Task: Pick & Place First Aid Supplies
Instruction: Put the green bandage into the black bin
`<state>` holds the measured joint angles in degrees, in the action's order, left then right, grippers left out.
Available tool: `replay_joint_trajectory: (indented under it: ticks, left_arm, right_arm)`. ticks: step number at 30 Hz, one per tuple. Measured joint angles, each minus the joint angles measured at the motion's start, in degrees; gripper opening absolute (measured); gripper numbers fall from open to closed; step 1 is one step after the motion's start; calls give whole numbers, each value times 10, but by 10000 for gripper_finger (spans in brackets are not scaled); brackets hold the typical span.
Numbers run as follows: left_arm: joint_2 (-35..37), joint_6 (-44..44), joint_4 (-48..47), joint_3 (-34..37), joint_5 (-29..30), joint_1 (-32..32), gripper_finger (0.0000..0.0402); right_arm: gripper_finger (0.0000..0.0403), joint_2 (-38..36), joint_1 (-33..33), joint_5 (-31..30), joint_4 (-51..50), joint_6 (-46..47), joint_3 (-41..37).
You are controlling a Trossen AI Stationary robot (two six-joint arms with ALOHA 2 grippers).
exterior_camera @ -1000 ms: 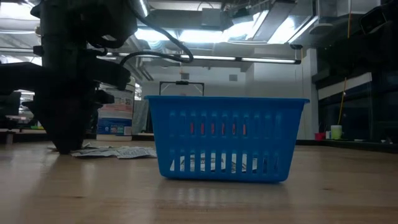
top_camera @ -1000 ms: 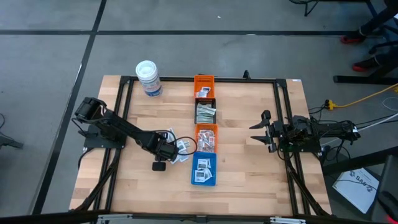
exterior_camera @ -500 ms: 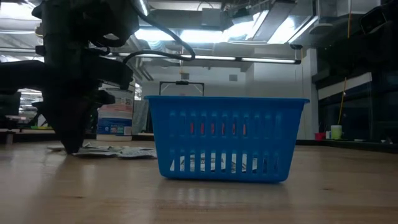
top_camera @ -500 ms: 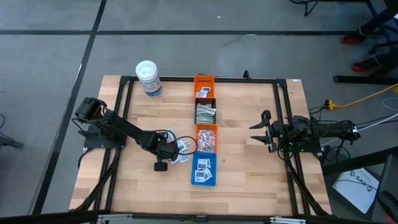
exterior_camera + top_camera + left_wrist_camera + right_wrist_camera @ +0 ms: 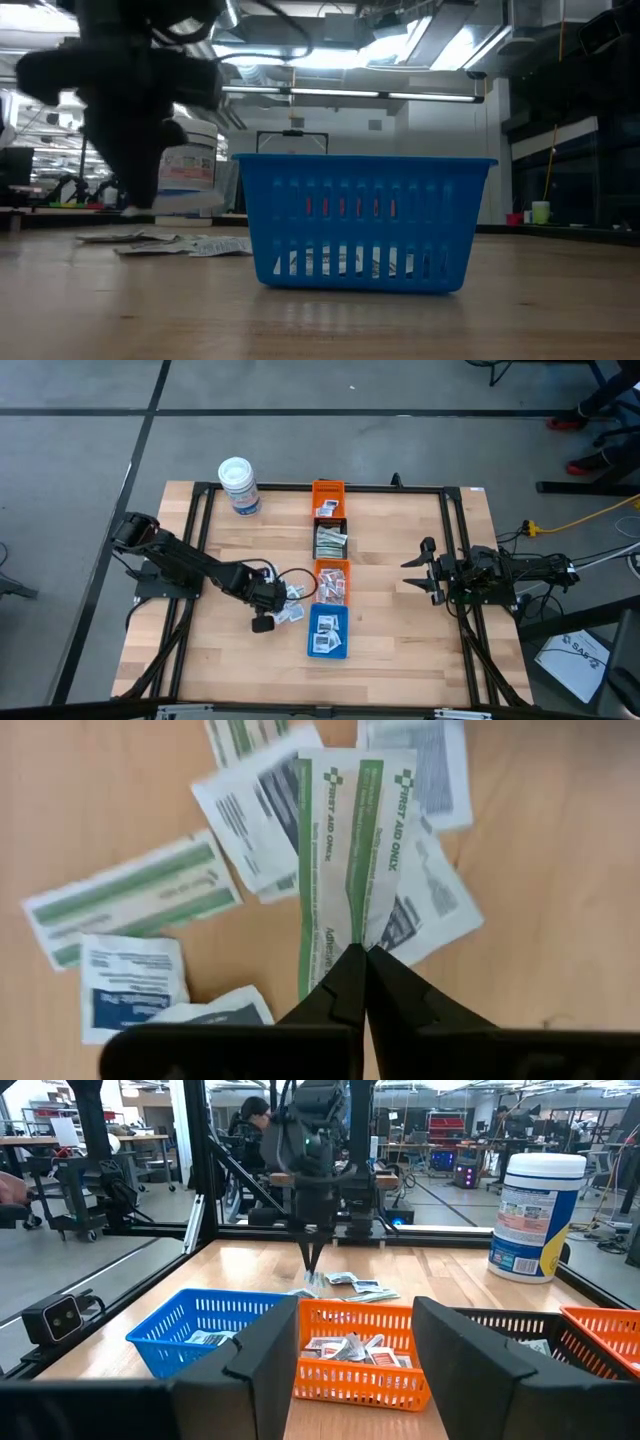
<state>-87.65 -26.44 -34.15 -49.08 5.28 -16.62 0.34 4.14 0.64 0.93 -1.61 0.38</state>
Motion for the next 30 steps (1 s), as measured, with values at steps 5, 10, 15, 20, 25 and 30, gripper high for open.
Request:
replay_joint_trajectory:
  ticks: [5, 10, 15, 20, 25, 30]
  left_arm:
    - [12, 0, -2, -22, 5, 18, 2]
    - [15, 13, 2, -50, 15, 43, 2]
    - [15, 21, 13, -80, 17, 75, 2]
    - [15, 22, 15, -106, 17, 110, 2]
    - [15, 54, 15, -128, 17, 141, 2]
    - [15, 78, 18, -145, 5, 174, 2]
  right_arm:
    - [195, 0, 0, 0, 0, 0, 0]
    - [195, 0, 0, 0, 0, 0, 0]
    - [195, 0, 0, 0, 0, 0, 0]
    - [195, 0, 0, 0, 0, 0, 0]
    - [195, 0, 0, 0, 0, 0, 0]
    - [195, 0, 0, 0, 0, 0, 0]
